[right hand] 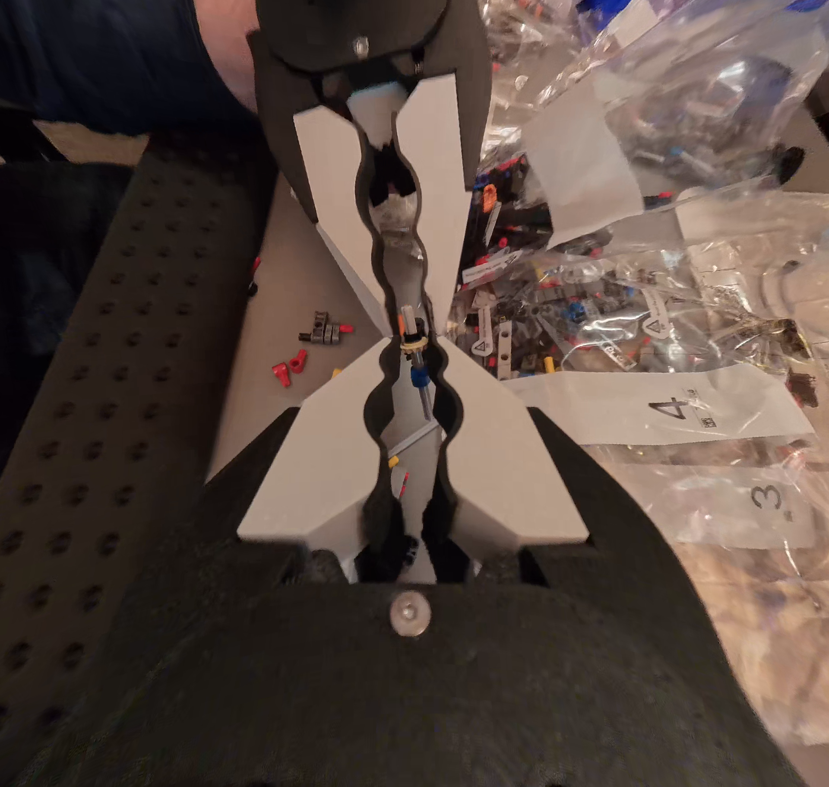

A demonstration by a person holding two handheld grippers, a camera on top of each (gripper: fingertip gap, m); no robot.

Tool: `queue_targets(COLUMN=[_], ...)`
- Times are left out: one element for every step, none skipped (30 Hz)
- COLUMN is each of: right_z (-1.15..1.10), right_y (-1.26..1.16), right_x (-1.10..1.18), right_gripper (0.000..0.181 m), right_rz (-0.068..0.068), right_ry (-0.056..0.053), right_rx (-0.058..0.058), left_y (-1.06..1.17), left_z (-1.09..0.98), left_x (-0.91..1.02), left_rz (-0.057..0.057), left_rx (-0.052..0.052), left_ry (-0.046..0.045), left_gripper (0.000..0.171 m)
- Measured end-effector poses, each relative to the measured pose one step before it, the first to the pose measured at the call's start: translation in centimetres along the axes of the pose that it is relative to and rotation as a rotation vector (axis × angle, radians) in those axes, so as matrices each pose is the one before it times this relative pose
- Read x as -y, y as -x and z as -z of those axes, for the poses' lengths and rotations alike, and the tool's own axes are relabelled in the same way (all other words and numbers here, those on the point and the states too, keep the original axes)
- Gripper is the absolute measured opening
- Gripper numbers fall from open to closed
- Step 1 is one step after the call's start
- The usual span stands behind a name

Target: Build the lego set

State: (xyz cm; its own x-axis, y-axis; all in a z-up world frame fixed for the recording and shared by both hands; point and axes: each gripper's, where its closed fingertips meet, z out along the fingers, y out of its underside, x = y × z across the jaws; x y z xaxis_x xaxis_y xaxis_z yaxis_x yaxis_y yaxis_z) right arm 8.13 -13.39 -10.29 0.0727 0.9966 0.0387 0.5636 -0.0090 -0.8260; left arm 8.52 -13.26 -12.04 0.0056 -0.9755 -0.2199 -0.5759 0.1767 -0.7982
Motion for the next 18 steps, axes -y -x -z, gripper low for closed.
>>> queue_targets(right_z=[0.245, 0.187, 0.094, 0.071, 0.145, 0.146, 0.149, 0.136, 0.106, -0.008, -0.121, -0.06, -0.053, -0.055, -0.067, -0.053, -0.069, -0.058], right_y=[-0.023, 0.107, 0.094, 0.004, -0.089, -0.109, -0.123, -0.036, -0.125, -0.194, -0.056, -0.059, 0.086, -0.009, -0.081, -0.116, -0.001, 0.085], right_x=[0.439, 0.384, 0.2, 0.079, 0.166, 0.083, 0.091, 0.086, -0.059, -0.338, -0.341, -0.003, 0.162, -0.016, -0.254, -0.181, -0.054, 0.053], right_gripper=[0.009, 0.009, 0.009, 0.009, 0.009, 0.009, 0.009, 0.009, 0.009, 0.01, 0.01, 0.01, 0.01, 0.01, 0.01, 0.01, 0.01, 0.01], right_rz=[-0.0066, -0.0027, -0.0008, -0.0005, -0.0017, -0.0034, -0.006, -0.004, -0.0009, -0.0021, -0.005, 0.0005, 0.0059, -0.0077, -0.0137, -0.0075, -0.0116, -0.0179], right_ry=[-0.0314, -0.0275, -0.0153, -0.0074, -0.0134, -0.0084, -0.0113, -0.0098, 0.0026, 0.0181, 0.0166, -0.0009, -0.0073, 0.0022, 0.0119, 0.0052, -0.004, -0.0108], right_rx=[0.0056, 0.0104, 0.0087, 0.002, -0.0026, -0.0029, -0.0028, 0.0015, -0.0068, -0.012, -0.0006, -0.0042, 0.0017, 0.0029, 0.0024, -0.0014, 0.0088, 0.0178], left_y=[0.121, -0.072, -0.08, 0.081, 0.097, 0.071, 0.184, -0.016, -0.108, -0.04, 0.168, 0.047, -0.162, -0.106, 0.041, 0.094, 0.093, -0.05], left_z=[-0.105, -0.095, 0.023, 0.123, 0.091, 0.093, 0.15, 0.141, 0.08, 0.097, 0.106, 0.024, -0.013, -0.006, -0.002, 0.001, 0.053, 0.077], left_x=[-0.289, -0.105, 0.322, 0.358, 0.155, 0.127, 0.143, 0.151, 0.2, 0.271, 0.039, -0.101, -0.049, -0.039, -0.128, -0.135, -0.021, 0.015], left_rz=[0.0006, -0.0053, -0.0041, 0.001, 0.0063, 0.0092, -0.0002, 0.0038, 0.013, 0.0065, -0.0036, -0.0053, 0.0072, 0.0023, 0.0023, 0.0033, -0.0039, -0.0048], left_rx=[0.0067, -0.0014, -0.0007, 0.0043, 0.0, -0.002, 0.0094, -0.0038, -0.0121, -0.0039, 0.0113, 0.0033, -0.0128, -0.0072, 0.0007, 0.0035, 0.0059, -0.0024], left_ry=[0.01018, 0.00238, -0.01745, -0.01637, -0.00884, -0.01037, -0.00979, -0.00899, -0.01089, -0.0118, 0.00463, 0.00617, -0.00188, -0.00189, 0.00484, 0.00615, 0.00043, -0.00024], left_gripper=[0.018, 0.014, 0.006, 0.001, 0.0, 0.0, 0.0, 0.0, 0.0, 0.0, 0.0, 0.0, 0.0, 0.0, 0.0, 0.0, 0.0, 0.0])
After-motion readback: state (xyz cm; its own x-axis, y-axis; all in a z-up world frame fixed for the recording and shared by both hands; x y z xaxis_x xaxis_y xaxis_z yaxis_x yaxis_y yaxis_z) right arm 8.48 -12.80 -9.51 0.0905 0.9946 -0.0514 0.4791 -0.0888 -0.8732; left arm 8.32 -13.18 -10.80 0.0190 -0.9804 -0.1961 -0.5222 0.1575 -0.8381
